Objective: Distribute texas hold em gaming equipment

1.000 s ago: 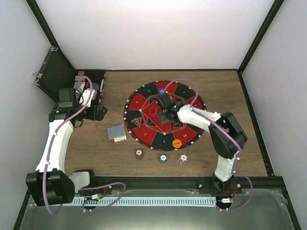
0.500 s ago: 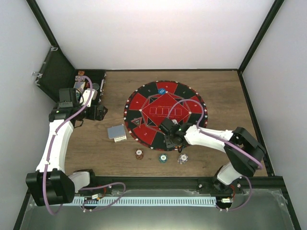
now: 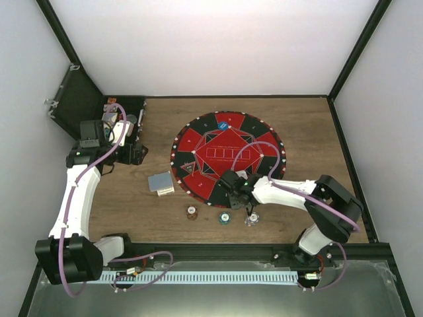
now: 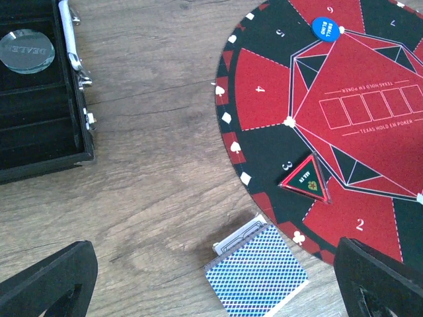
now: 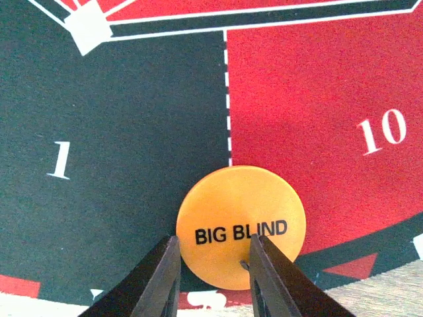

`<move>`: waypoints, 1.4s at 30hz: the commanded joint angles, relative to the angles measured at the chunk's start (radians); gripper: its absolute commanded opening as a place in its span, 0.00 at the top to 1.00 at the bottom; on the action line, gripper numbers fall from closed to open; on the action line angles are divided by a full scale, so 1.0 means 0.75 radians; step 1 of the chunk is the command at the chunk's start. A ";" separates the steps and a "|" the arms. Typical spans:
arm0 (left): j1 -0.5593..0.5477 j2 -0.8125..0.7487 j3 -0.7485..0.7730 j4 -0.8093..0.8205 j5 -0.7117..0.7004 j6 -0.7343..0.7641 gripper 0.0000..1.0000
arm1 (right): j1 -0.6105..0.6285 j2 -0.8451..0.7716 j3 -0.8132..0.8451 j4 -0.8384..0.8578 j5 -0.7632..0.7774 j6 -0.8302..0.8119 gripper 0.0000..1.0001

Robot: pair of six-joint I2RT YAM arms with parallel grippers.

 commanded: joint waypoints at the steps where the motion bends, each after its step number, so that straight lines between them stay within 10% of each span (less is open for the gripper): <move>1: 0.008 -0.014 0.023 0.001 0.023 -0.001 0.00 | 0.001 0.082 0.025 -0.080 0.093 0.070 0.72; 20: 0.009 0.005 0.026 0.000 0.013 0.023 0.00 | -0.301 0.125 0.061 -0.016 0.141 -0.031 0.80; 29: 0.010 0.017 0.042 0.011 0.018 0.037 0.00 | -0.199 0.006 0.084 -0.123 0.076 0.045 0.34; 42: 0.010 0.027 0.034 0.024 0.024 0.042 0.00 | -0.177 -0.047 -0.058 -0.084 0.012 0.150 0.44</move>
